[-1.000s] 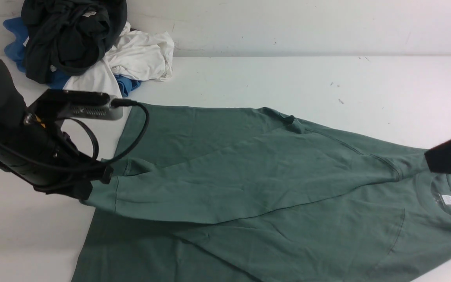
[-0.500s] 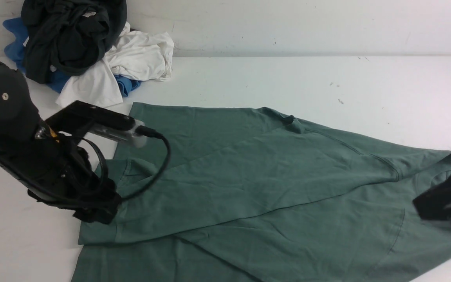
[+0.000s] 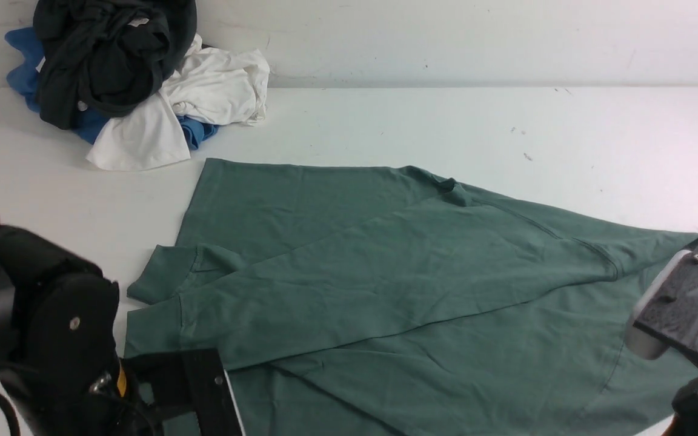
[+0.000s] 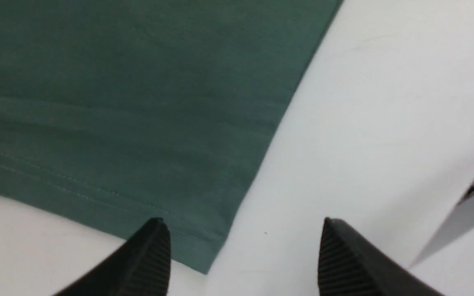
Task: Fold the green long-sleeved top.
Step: Use both arms simultaneously to clamp the lower edge of the clothing fabric
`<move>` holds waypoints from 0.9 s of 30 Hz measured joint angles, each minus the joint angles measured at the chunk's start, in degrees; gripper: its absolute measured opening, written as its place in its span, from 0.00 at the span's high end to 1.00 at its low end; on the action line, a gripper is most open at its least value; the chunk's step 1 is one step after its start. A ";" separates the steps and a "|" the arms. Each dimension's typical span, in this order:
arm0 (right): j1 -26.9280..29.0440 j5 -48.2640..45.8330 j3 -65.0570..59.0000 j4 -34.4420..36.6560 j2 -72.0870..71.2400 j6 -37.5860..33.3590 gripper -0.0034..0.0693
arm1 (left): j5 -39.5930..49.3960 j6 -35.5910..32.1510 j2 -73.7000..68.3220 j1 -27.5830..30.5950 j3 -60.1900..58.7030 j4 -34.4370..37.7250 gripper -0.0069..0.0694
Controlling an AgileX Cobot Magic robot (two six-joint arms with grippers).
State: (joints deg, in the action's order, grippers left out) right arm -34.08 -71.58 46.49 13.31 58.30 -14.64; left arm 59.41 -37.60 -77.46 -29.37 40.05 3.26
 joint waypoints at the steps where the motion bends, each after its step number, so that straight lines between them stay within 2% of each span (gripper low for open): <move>1: 0.00 0.06 0.00 -0.05 0.00 0.00 0.85 | -1.72 -0.68 0.00 0.00 -1.62 -0.42 0.33; 10: 0.00 0.10 0.00 -0.18 0.00 -0.02 0.85 | -17.95 -7.60 0.00 0.00 -12.20 -4.35 0.33; 17: 0.00 0.17 0.00 -0.20 0.00 -0.07 0.84 | -22.23 -7.95 -0.38 0.00 -13.21 -5.16 0.33; 23: 0.00 0.23 0.00 -0.20 0.00 -0.07 0.84 | -20.45 -7.54 -3.16 0.00 -12.48 -4.71 0.45; 27: 0.00 0.23 0.00 -0.32 0.00 -0.18 0.84 | -19.24 -7.54 -3.27 -0.07 -12.09 -4.03 0.67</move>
State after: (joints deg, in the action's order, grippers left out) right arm -34.08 -71.36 46.49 12.99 58.30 -14.82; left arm 40.17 -45.14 -80.73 -29.44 27.96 -0.78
